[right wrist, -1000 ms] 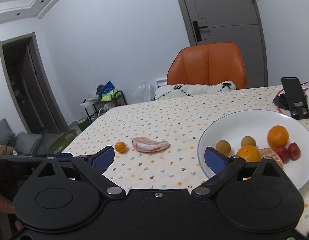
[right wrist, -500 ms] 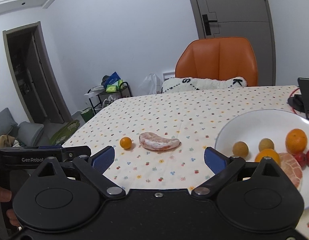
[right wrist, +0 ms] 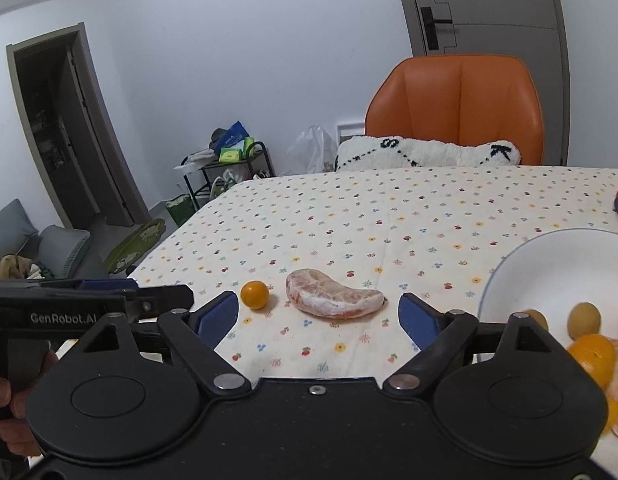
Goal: Organize fruits
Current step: 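Lower left tool around small orange while right tool straddles pink pomelo segment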
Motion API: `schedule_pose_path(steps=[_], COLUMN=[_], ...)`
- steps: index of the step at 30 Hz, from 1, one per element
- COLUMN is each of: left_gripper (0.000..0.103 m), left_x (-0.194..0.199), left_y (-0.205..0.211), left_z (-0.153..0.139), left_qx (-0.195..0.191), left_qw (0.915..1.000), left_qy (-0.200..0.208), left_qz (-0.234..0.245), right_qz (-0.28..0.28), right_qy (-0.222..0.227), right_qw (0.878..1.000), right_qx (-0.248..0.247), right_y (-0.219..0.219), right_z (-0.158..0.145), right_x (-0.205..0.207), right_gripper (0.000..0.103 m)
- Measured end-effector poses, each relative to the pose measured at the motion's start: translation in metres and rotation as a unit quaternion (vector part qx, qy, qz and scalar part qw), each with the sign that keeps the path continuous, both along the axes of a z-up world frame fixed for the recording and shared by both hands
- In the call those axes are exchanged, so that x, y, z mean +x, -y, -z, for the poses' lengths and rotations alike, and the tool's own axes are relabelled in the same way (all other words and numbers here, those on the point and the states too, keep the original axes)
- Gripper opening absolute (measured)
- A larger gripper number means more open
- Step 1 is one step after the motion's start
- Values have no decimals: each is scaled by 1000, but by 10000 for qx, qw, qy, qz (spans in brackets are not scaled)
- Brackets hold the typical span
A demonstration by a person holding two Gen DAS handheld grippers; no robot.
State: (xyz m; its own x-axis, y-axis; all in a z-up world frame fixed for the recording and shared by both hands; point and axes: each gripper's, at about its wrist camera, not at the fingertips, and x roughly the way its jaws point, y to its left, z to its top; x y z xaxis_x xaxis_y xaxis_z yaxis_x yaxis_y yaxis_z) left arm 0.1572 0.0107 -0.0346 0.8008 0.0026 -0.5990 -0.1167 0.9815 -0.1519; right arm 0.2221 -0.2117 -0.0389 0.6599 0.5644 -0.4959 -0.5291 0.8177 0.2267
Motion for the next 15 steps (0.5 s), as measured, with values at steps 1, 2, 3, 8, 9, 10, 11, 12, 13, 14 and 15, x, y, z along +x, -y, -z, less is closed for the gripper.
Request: schedule_pose_path(steps=[1,2,3,8,9,10,11,12,13,14,15], left_gripper=[81,80,78,66,64,63,62,61,61,60,59], left_x=[3,7,10,33,38,42,46,49,52,55,57], left_y=[1,2,2,1,1,1,1,1,1,1,1], left_z=[1,2,4,14,15,17,18,19,20,21,23], left_qx=[10,12,6,15,2,1,18,39,51,53,47], left_qw=[10000,10000,9999,9996,9995,9994,9994,9993,9993,9992,9991], left_qy=[-32,-57,-86,-260,-294,-319,-335,-344,-354,-372,-397], left_qz=[29,54,73,97,111,126,128,131,139,143,148], right_qz=[0,-8,-14,-72,-82,-91,-101,-115,-136,-150,-161], right_qy=[-25,-47,-69,-219,-244,-264,-286,-307,-317,-340,-360], right_qw=[10000,10000,10000,9997,9996,9996,9995,9994,9993,9992,9991], right_qx=[-6,-25,-52,-106,-108,-109,-113,-117,-125,-128,-124], right_y=[-1,-3,-5,-13,-14,-14,-15,-16,-16,-17,-17], right_z=[1,3,4,14,15,17,18,19,20,22,23], right_x=[3,7,11,31,35,39,43,46,49,53,55], right_gripper=[86,86,85,79,78,78,77,76,75,75,75])
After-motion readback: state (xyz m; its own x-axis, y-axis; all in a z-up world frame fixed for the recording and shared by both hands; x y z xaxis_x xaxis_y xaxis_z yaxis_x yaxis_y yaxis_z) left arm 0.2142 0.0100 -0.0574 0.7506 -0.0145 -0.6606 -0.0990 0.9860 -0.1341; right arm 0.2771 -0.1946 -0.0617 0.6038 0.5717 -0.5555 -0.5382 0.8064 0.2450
